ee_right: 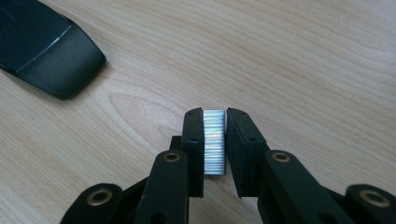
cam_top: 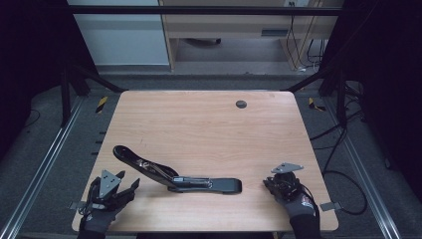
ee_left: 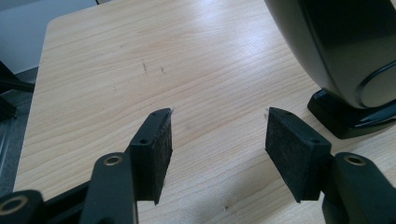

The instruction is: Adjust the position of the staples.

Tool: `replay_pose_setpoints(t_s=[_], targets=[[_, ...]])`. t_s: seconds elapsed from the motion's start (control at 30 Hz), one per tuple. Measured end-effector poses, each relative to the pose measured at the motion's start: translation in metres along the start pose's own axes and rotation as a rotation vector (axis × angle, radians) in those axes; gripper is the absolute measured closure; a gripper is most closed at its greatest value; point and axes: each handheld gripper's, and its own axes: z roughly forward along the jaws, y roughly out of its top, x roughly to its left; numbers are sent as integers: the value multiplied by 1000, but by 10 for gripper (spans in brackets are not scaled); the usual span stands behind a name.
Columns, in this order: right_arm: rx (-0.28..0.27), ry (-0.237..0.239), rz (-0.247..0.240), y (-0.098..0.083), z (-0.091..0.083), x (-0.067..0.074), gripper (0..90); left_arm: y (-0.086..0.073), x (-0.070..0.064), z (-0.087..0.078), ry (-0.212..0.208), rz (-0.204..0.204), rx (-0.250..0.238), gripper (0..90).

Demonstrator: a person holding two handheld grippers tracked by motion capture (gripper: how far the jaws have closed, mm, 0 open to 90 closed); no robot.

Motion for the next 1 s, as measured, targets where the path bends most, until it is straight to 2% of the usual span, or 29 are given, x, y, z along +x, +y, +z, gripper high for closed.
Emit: replay_pose_setpoints(t_s=[0.17,0.33,0.5,0.63,0.77,1.0], targets=[[8,6,-1,0,1,2,771,0,0,0,-1,3,0,407],[1,5,1,2,-1,2,673,0,0,0,-2,4,1,407],[15,-12,0,8,-6,2,623,0,-1,1,-5,9,5,407],[42,-30,-7,14,-9,2,654,0,0,1,-6,8,8,407],[76,-30,-1,17,-9,2,692,0,-1,1,-7,9,9,407],[113,-13,12,19,-4,2,705,0,0,2,-9,8,13,407]])
